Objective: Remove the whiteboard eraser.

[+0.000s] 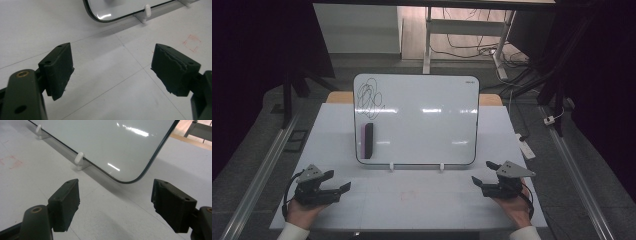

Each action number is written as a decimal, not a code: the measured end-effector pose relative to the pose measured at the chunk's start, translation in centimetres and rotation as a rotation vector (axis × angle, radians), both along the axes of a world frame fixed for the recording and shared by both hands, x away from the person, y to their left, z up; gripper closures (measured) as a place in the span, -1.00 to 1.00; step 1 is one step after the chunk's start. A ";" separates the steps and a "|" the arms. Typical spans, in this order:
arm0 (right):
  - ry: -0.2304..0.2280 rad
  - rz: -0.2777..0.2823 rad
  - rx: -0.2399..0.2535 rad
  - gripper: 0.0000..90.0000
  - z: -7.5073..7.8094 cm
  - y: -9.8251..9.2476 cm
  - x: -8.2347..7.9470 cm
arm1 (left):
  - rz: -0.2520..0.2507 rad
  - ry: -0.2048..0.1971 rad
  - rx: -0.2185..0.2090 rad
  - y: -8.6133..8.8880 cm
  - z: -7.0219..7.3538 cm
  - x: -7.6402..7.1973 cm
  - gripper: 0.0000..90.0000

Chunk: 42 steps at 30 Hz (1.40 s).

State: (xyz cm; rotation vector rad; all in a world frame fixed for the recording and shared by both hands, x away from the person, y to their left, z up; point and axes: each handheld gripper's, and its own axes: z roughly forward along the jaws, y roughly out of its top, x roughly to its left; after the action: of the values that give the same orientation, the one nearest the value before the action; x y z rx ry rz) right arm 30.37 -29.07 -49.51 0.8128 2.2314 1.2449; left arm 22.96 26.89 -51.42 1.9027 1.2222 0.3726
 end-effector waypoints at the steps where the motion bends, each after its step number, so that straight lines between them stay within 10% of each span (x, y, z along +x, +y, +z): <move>1: -0.003 -0.001 0.000 -0.49 0.0 0.0 0.0 | 0.000 0.000 0.000 0.0 0.0 0.0 -0.59; 27: 0.010 0.001 -0.009 -0.44 -0.3 0.3 0.1 | 0.011 -0.002 -0.012 -0.2 0.5 -0.2 -0.58; 42: 0.007 0.004 -0.012 -0.44 -0.2 0.8 0.1 | 0.000 -0.044 0.003 -2.8 3.7 2.1 -0.58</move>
State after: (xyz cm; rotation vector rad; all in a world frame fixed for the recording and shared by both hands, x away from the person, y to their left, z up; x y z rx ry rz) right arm 30.46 -28.29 -49.74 0.8104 2.2450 1.2306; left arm 25.03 24.09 -47.67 1.8875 1.1932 0.4147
